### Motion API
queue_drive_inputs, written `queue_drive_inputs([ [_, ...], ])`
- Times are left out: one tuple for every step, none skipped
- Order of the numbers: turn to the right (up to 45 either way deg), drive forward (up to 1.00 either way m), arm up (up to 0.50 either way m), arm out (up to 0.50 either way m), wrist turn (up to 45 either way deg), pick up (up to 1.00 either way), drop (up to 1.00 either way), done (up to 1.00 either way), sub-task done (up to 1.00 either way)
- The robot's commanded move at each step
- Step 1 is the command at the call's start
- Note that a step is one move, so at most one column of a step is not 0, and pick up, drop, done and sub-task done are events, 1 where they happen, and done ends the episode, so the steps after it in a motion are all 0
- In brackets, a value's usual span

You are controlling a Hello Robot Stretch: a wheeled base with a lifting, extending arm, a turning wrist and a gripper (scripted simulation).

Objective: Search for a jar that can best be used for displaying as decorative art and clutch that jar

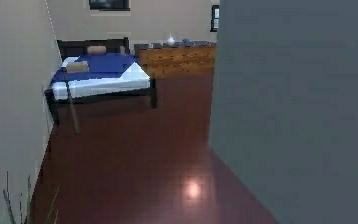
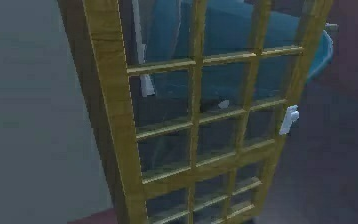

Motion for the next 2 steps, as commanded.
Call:
queue_drive_inputs([
  [0.0, 1.00, 0.00, 0.00, 0.0, 0.00, 0.00, 0.00, 0.00],
  [0.0, 1.00, 0.00, 0.00, 0.0, 0.00, 0.00, 0.00, 0.00],
])
